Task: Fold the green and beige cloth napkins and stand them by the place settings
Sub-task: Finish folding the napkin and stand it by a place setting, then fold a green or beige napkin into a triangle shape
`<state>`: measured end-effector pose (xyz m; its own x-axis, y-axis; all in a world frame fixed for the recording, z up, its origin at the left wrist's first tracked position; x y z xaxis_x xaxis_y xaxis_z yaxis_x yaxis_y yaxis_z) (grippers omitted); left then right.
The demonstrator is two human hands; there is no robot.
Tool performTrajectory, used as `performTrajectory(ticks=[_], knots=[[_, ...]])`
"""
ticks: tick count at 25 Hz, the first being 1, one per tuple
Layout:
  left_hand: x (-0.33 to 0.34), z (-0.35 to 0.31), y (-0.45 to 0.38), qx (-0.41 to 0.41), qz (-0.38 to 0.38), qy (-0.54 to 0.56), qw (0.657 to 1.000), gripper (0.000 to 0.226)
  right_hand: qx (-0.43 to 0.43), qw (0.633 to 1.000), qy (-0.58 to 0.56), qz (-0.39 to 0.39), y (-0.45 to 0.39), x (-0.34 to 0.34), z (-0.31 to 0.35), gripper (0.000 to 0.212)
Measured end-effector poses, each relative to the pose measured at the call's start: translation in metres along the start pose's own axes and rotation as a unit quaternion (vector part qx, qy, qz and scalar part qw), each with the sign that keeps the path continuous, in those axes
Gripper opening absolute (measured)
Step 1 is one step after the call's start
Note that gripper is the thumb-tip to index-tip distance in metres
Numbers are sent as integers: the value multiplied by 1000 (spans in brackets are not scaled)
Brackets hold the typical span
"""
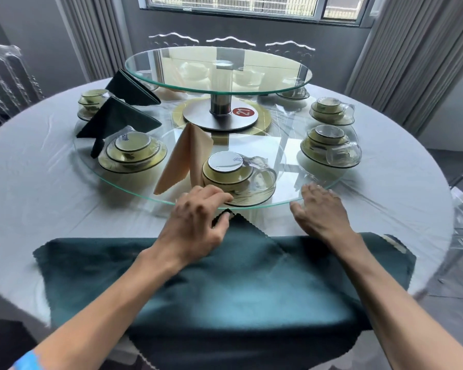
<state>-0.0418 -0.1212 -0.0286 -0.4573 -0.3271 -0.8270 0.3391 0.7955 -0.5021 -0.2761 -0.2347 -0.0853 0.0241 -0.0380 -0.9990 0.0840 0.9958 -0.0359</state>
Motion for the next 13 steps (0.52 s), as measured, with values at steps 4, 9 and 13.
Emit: performTrajectory(ticks=[4, 9, 13], knots=[[18, -21, -21, 38, 55, 19, 998, 34, -23, 1000, 13, 15, 23, -4, 21, 82], [42, -21, -41, 27, 129, 11, 991, 43, -69, 998, 4, 7, 56, -6, 57, 83], [64, 6, -38, -33, 183, 46, 981, 48, -167, 979, -109, 52, 81, -7, 87, 67]])
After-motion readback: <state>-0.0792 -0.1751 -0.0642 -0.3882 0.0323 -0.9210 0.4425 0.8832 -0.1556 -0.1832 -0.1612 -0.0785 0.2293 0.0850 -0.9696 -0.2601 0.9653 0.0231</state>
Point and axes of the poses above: each hand's wrist, its own y-axis away from the middle knuckle, its own x-axis out of the palm, z = x × y, the point moved 7 cm from there along -y, towards the middle knuckle, and after that the axes turned 13 degrees about x, right-handed, at the moved point
